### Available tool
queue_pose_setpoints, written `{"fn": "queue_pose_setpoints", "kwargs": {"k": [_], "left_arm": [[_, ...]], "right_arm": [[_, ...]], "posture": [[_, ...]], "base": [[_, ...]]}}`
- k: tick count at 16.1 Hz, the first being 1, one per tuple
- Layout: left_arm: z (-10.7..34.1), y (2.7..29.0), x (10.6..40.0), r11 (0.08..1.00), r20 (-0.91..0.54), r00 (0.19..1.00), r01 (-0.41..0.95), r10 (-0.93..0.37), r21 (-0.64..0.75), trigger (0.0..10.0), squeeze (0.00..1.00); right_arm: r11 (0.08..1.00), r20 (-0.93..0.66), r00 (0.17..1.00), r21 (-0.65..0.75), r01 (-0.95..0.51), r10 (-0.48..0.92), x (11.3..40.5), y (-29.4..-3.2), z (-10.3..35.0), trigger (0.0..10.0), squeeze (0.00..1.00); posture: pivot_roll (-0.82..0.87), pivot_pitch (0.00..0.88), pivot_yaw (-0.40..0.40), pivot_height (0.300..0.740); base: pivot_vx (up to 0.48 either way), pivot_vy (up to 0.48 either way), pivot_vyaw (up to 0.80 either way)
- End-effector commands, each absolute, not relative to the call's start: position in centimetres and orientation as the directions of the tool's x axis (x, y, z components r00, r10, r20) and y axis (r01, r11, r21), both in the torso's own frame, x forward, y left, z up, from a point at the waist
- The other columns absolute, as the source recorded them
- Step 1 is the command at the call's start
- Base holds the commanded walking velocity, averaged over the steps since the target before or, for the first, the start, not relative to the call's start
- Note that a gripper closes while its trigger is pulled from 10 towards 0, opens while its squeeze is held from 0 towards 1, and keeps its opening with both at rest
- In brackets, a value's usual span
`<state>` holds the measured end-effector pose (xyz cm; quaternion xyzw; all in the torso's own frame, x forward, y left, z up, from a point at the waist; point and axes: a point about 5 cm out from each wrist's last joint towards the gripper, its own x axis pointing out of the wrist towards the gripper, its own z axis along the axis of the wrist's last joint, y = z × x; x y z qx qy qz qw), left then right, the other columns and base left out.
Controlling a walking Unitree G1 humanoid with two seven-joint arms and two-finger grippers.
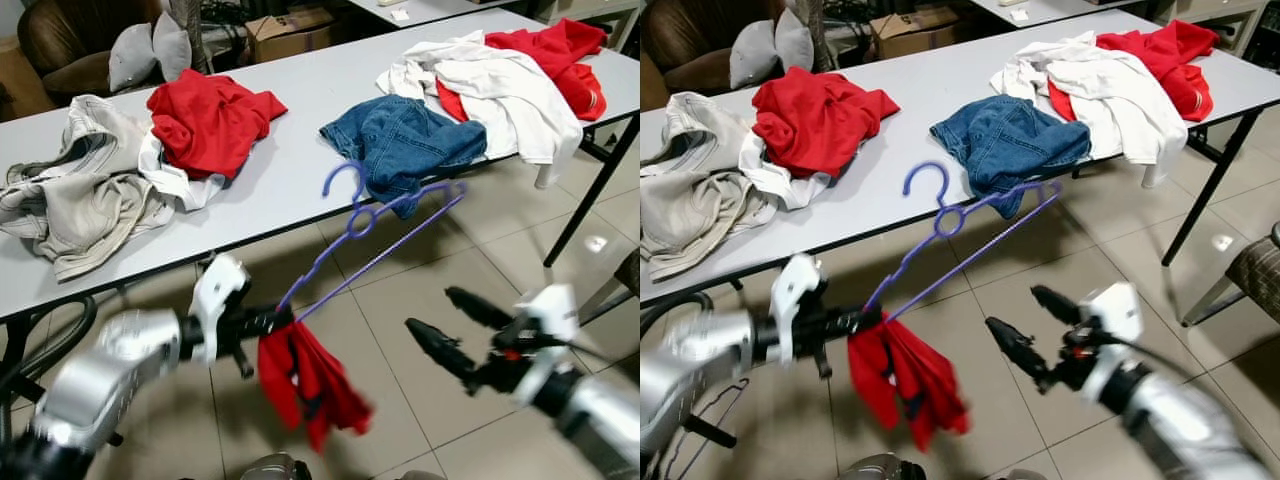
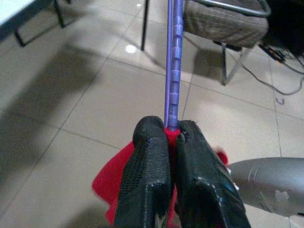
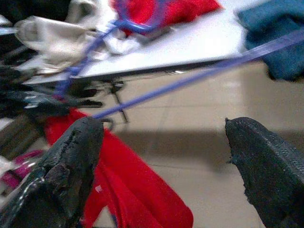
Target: Hang hanger
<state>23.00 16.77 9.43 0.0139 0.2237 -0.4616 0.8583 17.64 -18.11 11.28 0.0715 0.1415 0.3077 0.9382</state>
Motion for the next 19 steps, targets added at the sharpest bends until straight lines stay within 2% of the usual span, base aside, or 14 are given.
{"fn": "queue_pose_setpoints", "kwargs": {"k": [1, 2, 7, 8, 9, 10, 11, 12, 15, 17, 19], "left_arm": [[9.9, 17.1, 23.1, 0.6, -0.365, 0.518, 0.784, -0.774, -0.161, 0.0, 0.0], [9.8, 16.9, 22.5, 0.629, -0.336, 0.555, 0.757, -0.761, -0.174, 0.0, 0.0], [9.1, 17.0, 22.5, 0.669, -0.361, 0.587, 0.725, -0.724, -0.164, 0.0, 0.0], [8.8, 16.7, 22.6, 0.688, -0.35, 0.609, 0.704, -0.712, -0.175, 0.0, 0.0], [8.8, 16.7, 22.6, 0.693, -0.346, 0.615, 0.698, -0.709, -0.179, 0.0, 0.0], [8.7, 16.4, 23.0, 0.724, -0.326, 0.657, 0.671, -0.68, -0.158, 0.0, 0.0], [8.6, 16.3, 23.2, 0.75, -0.31, 0.689, 0.641, -0.655, -0.16, 8.7, 0.0], [8.7, 16.4, 23.1, 0.762, -0.274, 0.711, 0.613, -0.648, -0.209, 10.0, 0.0], [8.3, 17.4, 22.4, 0.81, -0.301, 0.752, 0.552, -0.586, -0.199, 10.0, 0.0], [8.0, 17.7, 21.2, 0.792, -0.304, 0.733, 0.579, -0.609, -0.192, 10.0, 0.0], [8.1, 17.3, 21.0, 0.737, -0.307, 0.672, 0.642, -0.674, -0.213, 10.0, 0.0]], "right_arm": [[0.829, -0.236, 0.796, 0.206, -0.52, 0.558, 17.7, -17.9, 10.8, 10.0, 1.0], [0.836, -0.241, 0.802, 0.209, -0.507, 0.546, 17.1, -16.9, 10.5, 10.0, 1.0], [0.884, -0.249, 0.849, 0.172, -0.435, 0.466, 17.4, -16.8, 9.5, 10.0, 1.0], [0.901, -0.242, 0.869, 0.165, -0.401, 0.431, 17.8, -16.8, 9.5, 10.0, 0.0], [0.908, -0.242, 0.876, 0.157, -0.389, 0.417, 17.9, -16.8, 9.5, 10.0, 0.0], [0.92, -0.243, 0.889, 0.165, -0.356, 0.388, 18.1, -16.8, 9.3, 10.0, 0.0], [0.925, -0.241, 0.897, 0.184, -0.334, 0.372, 18.2, -16.6, 9.1, 10.0, 0.0], [0.931, -0.261, 0.894, 0.135, -0.339, 0.364, 18.1, -16.5, 8.7, 10.0, 0.0], [0.923, -0.313, 0.869, 0.092, -0.373, 0.383, 17.6, -16.0, 7.2, 10.0, 0.0], [0.906, -0.33, 0.847, 0.087, -0.414, 0.418, 17.3, -15.7, 6.3, 10.0, 0.0], [0.895, -0.302, 0.843, 0.105, -0.434, 0.445, 17.7, -15.4, 6.7, 10.0, 0.0]], "posture": [[-0.14, 0.0, 0.101, 0.74], [-0.13, 0.0, 0.097, 0.74], [-0.13, 0.0, 0.097, 0.74], [-0.14, 0.0, 0.102, 0.74], [-0.14, 0.0, 0.102, 0.74], [-0.14, 0.0, 0.104, 0.74], [-0.13, 0.0, 0.103, 0.74], [-0.13, 0.0, 0.099, 0.74], [-0.09, 0.0, 0.085, 0.74], [-0.09, 0.0, 0.09, 0.74], [-0.09, 0.0, 0.094, 0.74]], "base": [[0.0, 0.0, 0.0], [0.0, 0.0, 0.0], [0.0, 0.0, 0.0], [0.0, 0.0, 0.0], [0.0, 0.0, 0.0], [0.0, 0.0, 0.0], [0.0, 0.0, 0.0], [0.0, 0.0, 0.0], [0.0, 0.0, 0.68], [0.0, 0.0, 0.8], [0.0, 0.0, 0.8]]}}
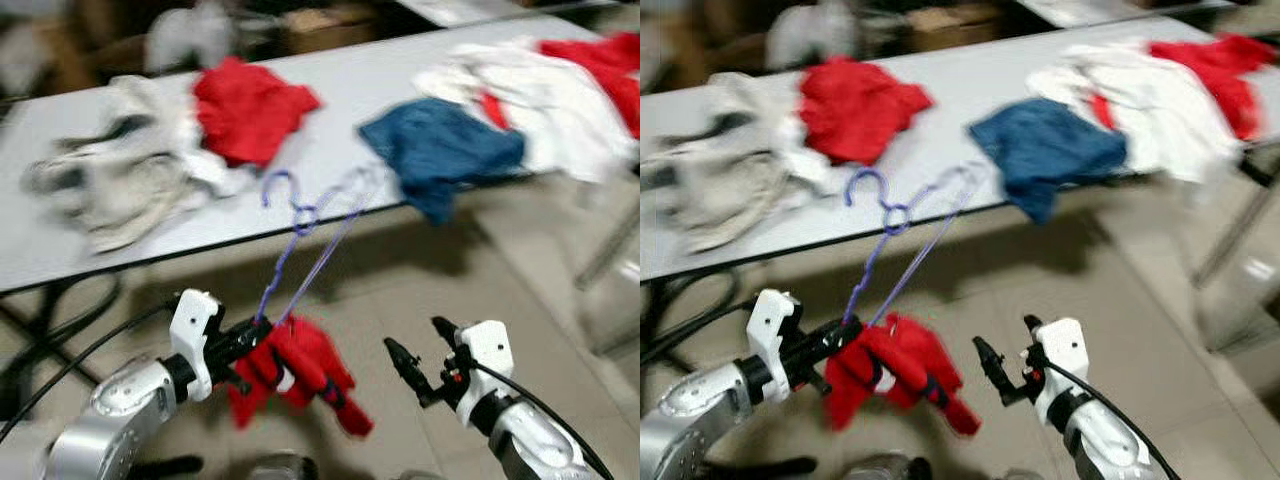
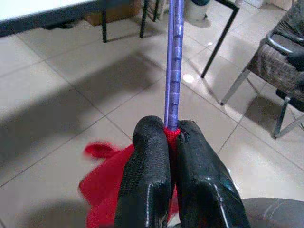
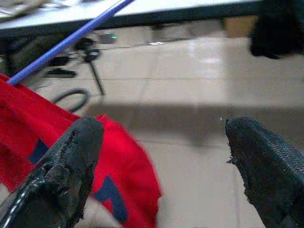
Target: Hang hanger
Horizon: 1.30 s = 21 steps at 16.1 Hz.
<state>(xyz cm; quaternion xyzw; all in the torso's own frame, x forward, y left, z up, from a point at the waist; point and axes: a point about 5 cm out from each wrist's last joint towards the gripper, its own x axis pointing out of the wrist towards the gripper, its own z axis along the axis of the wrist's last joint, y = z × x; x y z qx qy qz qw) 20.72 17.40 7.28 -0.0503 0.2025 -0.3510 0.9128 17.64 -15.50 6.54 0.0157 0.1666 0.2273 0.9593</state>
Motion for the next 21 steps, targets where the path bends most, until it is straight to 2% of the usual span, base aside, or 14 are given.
{"fn": "queue_pose_setpoints", "kwargs": {"k": [1, 4, 8, 10, 12, 15, 19, 21], "left_arm": [[7.9, 17.0, 21.4, 0.728, -0.318, 0.659, 0.655, -0.681, -0.202, 10.0, 0.0], [7.5, 16.9, 22.0, 0.748, -0.373, 0.666, 0.65, -0.646, -0.136, 10.0, 0.0], [6.6, 17.4, 22.2, 0.827, -0.37, 0.743, 0.534, -0.557, -0.173, 10.0, 0.0], [6.3, 17.1, 21.7, 0.82, -0.382, 0.732, 0.551, -0.564, -0.155, 10.0, 0.0], [6.7, 17.2, 21.8, 0.836, -0.336, 0.768, 0.525, -0.545, -0.156, 10.0, 0.0], [7.2, 17.0, 21.6, 0.801, -0.315, 0.74, 0.58, -0.594, -0.147, 10.0, 0.0], [7.1, 17.1, 22.3, 0.825, -0.314, 0.764, 0.532, -0.564, -0.189, 10.0, 0.0], [7.7, 16.6, 22.8, 0.807, -0.265, 0.762, 0.563, -0.591, -0.179, 10.0, 0.0]], "right_arm": [[0.897, -0.292, 0.851, 0.077, -0.434, 0.437, 18.4, -15.7, 6.7, 10.0, 0.0], [0.916, -0.253, 0.882, 0.048, -0.399, 0.398, 20.0, -16.8, 7.1, 10.0, 0.0], [0.923, -0.253, 0.891, 0.019, -0.385, 0.376, 20.5, -17.9, 7.4, 10.0, 0.0], [0.933, -0.25, 0.902, 0.024, -0.358, 0.352, 20.6, -18.4, 7.2, 10.0, 0.0], [0.918, -0.241, 0.887, 0.059, -0.392, 0.394, 20.6, -17.9, 7.5, 10.0, 0.0], [0.89, -0.233, 0.86, 0.07, -0.451, 0.454, 20.2, -17.1, 7.7, 10.0, 0.0], [0.904, -0.235, 0.873, 0.07, -0.423, 0.427, 20.2, -17.6, 7.7, 10.0, 0.0], [0.907, -0.219, 0.881, 0.068, -0.416, 0.42, 20.8, -17.8, 8.1, 10.0, 0.0]], "posture": [[-0.08, 0.0, 0.093, 0.74], [-0.07, 0.0, 0.074, 0.74], [-0.07, 0.0, 0.042, 0.74], [-0.06, 0.0, 0.025, 0.74], [-0.06, 0.0, 0.018, 0.74], [-0.07, 0.0, 0.037, 0.74], [-0.08, 0.0, 0.026, 0.74], [-0.09, 0.0, 0.034, 0.74]], "base": [[0.0, 0.0, 0.8], [0.0, 0.0, 0.8], [0.0, 0.0, 0.8], [0.0, 0.0, 0.8], [0.0, 0.0, 0.8], [0.0, 0.0, 0.8], [0.0, 0.0, 0.8], [0.0, 0.0, 0.8]]}}
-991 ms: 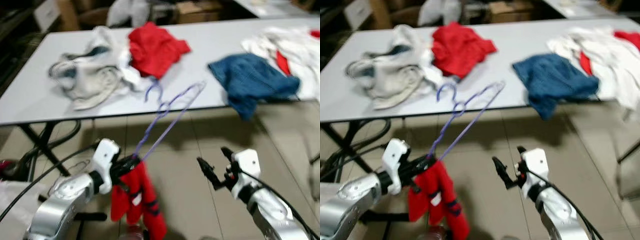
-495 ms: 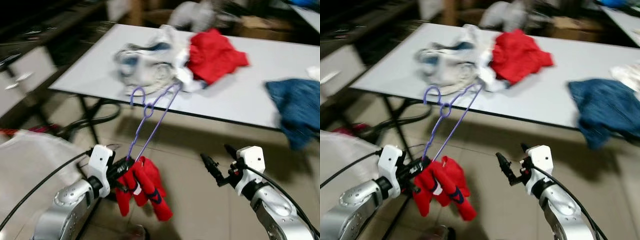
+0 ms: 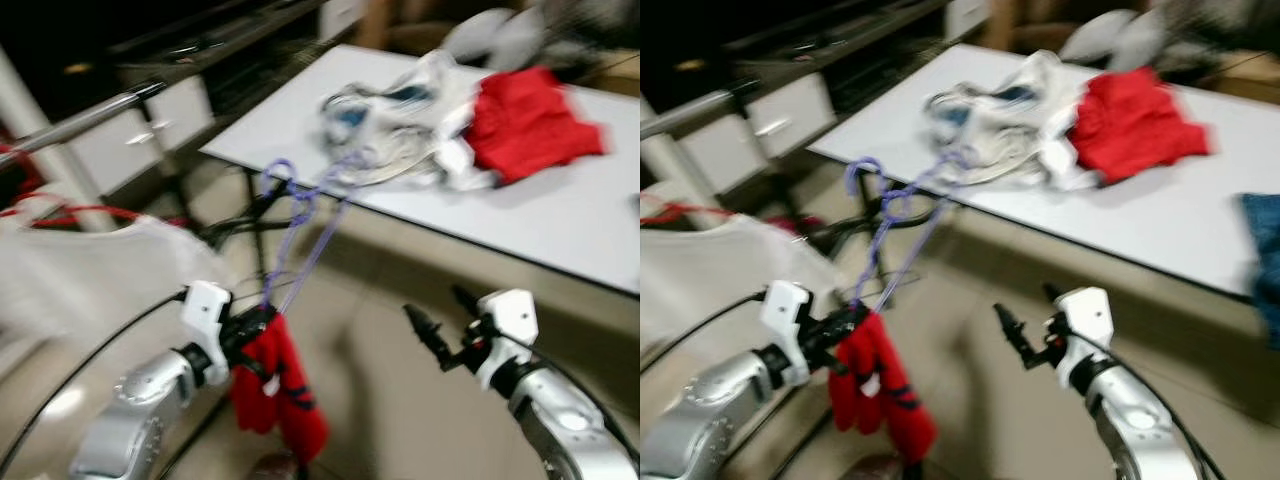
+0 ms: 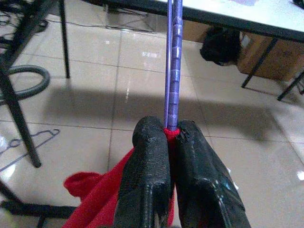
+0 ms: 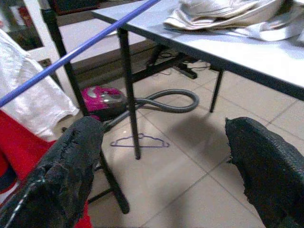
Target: Hang hanger
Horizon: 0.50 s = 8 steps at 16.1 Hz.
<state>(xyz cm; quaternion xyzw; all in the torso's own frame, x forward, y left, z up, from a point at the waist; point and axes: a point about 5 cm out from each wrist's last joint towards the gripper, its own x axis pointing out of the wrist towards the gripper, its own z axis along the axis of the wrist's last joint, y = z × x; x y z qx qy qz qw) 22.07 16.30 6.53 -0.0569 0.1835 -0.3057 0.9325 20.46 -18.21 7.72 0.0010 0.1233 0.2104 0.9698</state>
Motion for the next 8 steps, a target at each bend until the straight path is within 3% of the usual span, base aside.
{"fn": "queue_pose_setpoints", "kwargs": {"k": [1, 8], "left_arm": [[8.07, 16.54, 23.23, 0.811, -0.233, 0.777, 0.561, -0.585, -0.169, 10.0, 0.0], [7.35, 16.52, 22.65, 0.813, -0.279, 0.765, 0.561, -0.581, -0.155, 10.0, 0.0]], "right_arm": [[0.908, -0.217, 0.882, 0.066, -0.414, 0.418, 20.84, -17.86, 8.21, 10.0, 0.0], [0.898, -0.238, 0.867, 0.072, -0.435, 0.439, 20.43, -17.68, 7.8, 10.0, 0.0]], "posture": [[-0.11, 0.0, 0.042, 0.74], [-0.09, 0.0, 0.029, 0.74]], "base": [[0.0, 0.0, 0.8], [0.0, 0.0, 0.8]]}}
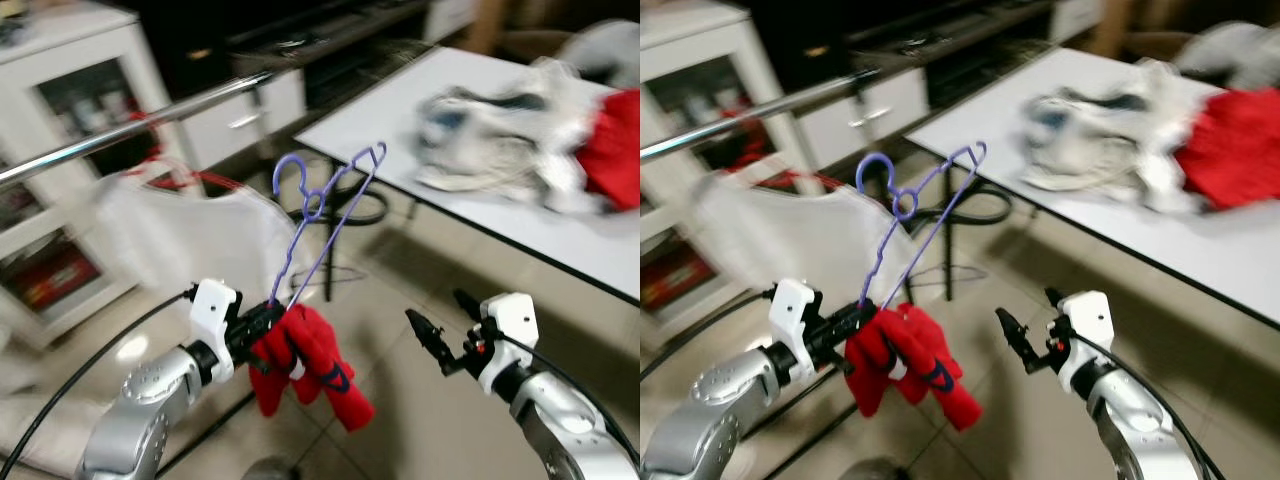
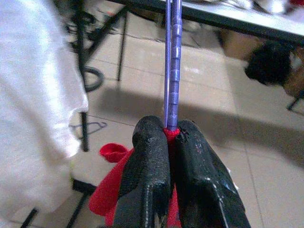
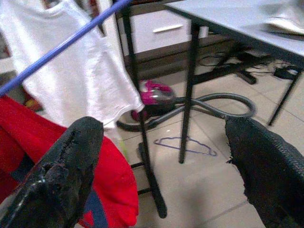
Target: Hang hanger
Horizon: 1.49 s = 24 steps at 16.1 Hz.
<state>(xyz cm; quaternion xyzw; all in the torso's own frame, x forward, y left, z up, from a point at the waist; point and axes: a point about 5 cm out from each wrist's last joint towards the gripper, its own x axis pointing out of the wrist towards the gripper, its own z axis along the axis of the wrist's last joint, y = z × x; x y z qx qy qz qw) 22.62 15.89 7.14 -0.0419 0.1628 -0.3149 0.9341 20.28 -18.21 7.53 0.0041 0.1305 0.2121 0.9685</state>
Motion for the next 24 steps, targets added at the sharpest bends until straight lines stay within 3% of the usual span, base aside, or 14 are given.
{"fn": "queue_pose_setpoints", "kwargs": {"k": [1, 13, 24], "left_arm": [[7.3, 16.6, 22.4, 0.818, -0.278, 0.77, 0.554, -0.574, -0.154, 10.0, 0.0], [8.1, 16.7, 23.7, 0.84, -0.289, 0.791, 0.53, -0.54, -0.118, 10.0, 0.0], [7.9, 15.8, 24.5, 0.804, -0.31, 0.749, 0.585, -0.585, -0.103, 10.0, 0.0]], "right_arm": [[0.895, -0.241, 0.863, 0.075, -0.44, 0.445, 20.4, -17.4, 7.7, 10.0, 0.0], [0.909, -0.249, 0.874, 0.101, -0.405, 0.417, 21.0, -17.4, 7.3, 10.0, 0.0], [0.922, -0.236, 0.892, 0.085, -0.377, 0.387, 21.3, -17.7, 7.5, 10.0, 0.0]], "posture": [[-0.08, 0.0, 0.026, 0.74], [-0.05, 0.0, 0.045, 0.74], [-0.08, 0.0, 0.079, 0.74]], "base": [[0.0, 0.0, 0.8], [0.0, 0.0, 0.8], [-0.295, 0.0, 0.8]]}}
